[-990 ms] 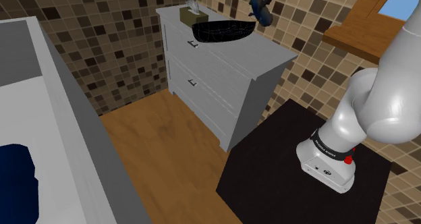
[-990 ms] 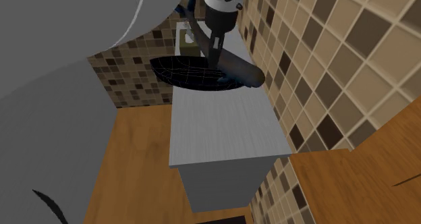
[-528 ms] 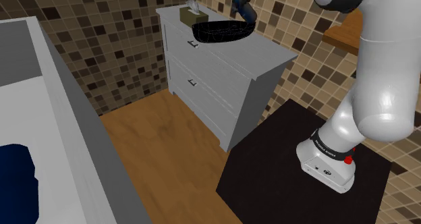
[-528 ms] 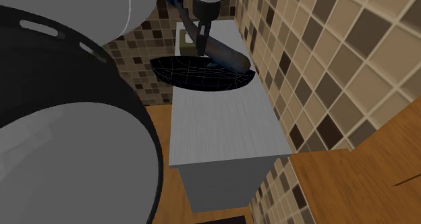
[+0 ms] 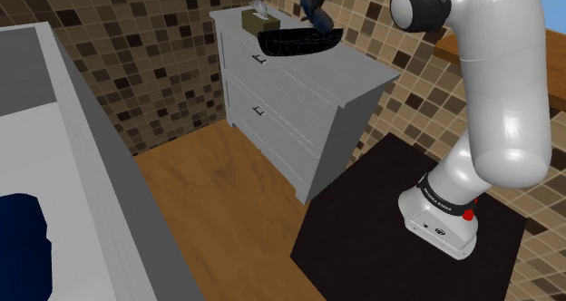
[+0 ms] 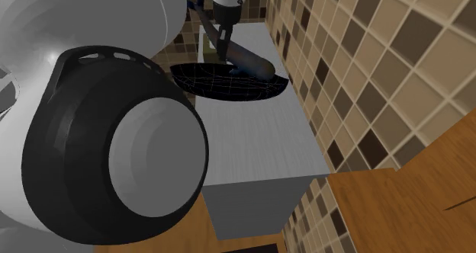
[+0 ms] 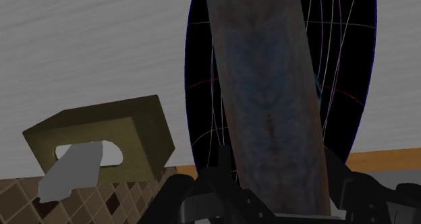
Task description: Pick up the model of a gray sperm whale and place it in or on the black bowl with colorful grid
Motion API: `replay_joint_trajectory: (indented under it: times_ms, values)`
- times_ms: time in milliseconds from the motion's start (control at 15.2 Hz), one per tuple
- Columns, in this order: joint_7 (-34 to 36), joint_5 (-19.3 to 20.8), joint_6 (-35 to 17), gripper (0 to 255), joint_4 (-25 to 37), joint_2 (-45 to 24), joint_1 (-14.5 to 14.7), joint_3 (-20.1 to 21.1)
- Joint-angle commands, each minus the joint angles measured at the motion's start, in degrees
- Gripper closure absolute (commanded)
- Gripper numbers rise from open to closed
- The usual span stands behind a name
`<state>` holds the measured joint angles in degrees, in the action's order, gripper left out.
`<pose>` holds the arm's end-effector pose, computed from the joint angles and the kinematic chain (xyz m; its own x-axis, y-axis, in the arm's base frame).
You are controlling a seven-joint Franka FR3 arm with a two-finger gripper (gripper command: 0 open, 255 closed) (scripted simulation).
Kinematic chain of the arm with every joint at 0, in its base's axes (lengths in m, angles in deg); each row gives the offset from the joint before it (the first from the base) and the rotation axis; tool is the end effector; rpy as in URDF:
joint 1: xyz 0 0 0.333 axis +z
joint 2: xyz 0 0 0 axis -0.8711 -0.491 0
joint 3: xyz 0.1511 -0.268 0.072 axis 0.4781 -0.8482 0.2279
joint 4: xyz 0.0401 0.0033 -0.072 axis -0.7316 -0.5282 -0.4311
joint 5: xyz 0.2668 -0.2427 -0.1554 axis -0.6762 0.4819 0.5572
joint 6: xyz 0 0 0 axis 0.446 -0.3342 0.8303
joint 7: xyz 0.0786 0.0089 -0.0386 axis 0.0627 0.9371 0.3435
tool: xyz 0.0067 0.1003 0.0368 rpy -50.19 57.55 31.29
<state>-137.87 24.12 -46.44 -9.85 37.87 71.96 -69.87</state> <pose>0.7105 -0.1786 0.5029 0.2578 0.9560 0.1400 0.9491 -0.2777 0.1486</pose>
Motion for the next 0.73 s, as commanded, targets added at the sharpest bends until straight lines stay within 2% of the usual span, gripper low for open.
replay_joint_trajectory:
  times_ms: [0, 132, 660]
  values:
    - [-0.46, -0.16, -1.54, 255, -1.57, -0.10, 0.44, 0.04]
    - [-1.07, -0.30, -3.46, 255, -3.82, -0.04, 1.14, 0.06]
    - [-1.07, -0.30, -3.46, 255, -3.82, -0.04, 1.14, 0.06]
